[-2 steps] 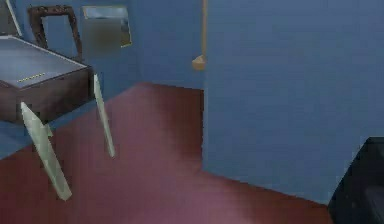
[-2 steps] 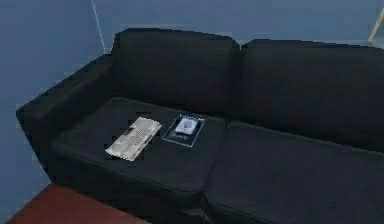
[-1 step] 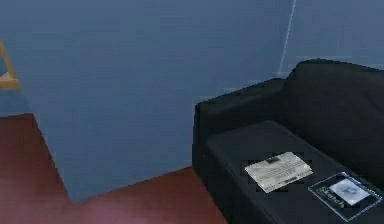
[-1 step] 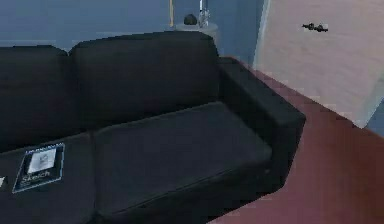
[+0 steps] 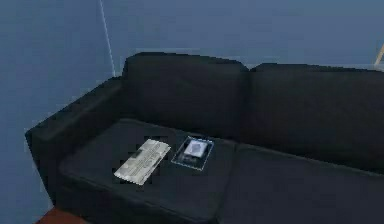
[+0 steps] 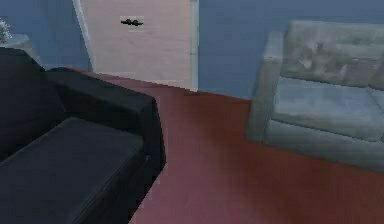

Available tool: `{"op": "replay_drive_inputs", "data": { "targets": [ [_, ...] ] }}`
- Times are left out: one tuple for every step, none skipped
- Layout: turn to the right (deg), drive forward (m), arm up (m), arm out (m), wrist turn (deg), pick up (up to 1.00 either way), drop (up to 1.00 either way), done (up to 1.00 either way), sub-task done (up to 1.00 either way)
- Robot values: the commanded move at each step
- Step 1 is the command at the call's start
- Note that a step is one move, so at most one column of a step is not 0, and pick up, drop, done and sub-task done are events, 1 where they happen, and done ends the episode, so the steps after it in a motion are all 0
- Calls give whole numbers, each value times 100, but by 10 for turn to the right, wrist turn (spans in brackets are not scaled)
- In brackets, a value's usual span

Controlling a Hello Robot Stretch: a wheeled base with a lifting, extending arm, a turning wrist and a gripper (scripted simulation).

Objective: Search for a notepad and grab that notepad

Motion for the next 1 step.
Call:
{"op": "replay_drive_inputs", "data": {
  "targets": [
    [210,0,0,0,0,0,0,0,0]
  ]
}}
